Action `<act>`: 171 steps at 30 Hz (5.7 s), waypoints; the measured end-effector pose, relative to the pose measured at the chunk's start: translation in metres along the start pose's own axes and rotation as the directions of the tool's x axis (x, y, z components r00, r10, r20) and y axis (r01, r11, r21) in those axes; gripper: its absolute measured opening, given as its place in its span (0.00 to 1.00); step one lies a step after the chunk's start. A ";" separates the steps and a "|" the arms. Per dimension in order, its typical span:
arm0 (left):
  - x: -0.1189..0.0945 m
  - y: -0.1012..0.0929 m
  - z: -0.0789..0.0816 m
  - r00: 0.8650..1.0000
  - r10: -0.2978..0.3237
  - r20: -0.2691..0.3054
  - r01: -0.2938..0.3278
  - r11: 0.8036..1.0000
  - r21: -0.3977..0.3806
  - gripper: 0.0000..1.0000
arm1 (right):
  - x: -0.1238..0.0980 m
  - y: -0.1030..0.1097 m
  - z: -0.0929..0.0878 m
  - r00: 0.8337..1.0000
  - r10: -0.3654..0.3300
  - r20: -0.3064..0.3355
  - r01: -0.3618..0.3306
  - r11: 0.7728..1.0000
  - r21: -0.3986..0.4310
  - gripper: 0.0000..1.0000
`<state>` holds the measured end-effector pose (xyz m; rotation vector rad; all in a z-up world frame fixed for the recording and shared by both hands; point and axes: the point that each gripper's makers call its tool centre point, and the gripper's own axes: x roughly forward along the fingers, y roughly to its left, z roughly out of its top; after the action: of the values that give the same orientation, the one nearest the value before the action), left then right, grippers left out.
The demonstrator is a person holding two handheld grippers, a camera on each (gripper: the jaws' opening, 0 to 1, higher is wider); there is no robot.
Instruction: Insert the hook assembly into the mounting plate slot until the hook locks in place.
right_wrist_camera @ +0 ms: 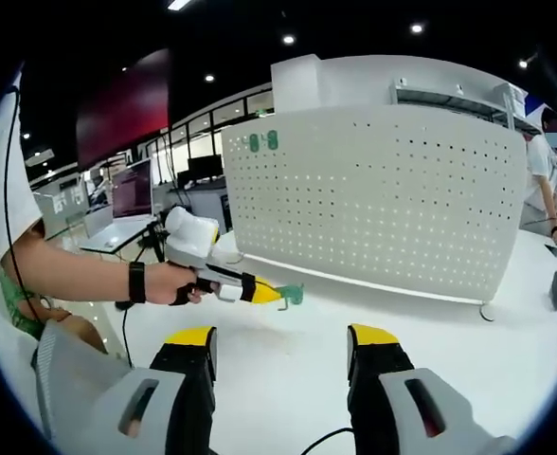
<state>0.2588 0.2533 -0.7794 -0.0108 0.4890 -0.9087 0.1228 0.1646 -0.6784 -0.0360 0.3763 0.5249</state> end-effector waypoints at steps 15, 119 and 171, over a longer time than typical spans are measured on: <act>-0.027 -0.023 0.009 1.000 0.001 0.014 0.002 0.988 -0.152 0.03 | -0.005 0.008 0.003 0.999 0.039 0.025 -0.037 0.998 -0.054 0.54; -0.051 -0.158 0.035 0.988 -0.042 -0.151 0.001 0.966 -0.260 0.01 | 0.012 0.011 -0.010 0.970 0.203 -0.134 -0.229 0.578 -0.783 0.02; -0.107 -0.135 0.059 0.984 0.066 0.163 -0.064 0.998 -0.018 0.32 | 0.041 -0.008 0.048 0.990 0.113 0.081 -0.073 0.918 -0.389 0.01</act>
<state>0.1268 0.2390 -0.6554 -0.0801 0.3408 -0.8327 0.1753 0.1838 -0.6487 -0.3731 0.1695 0.6875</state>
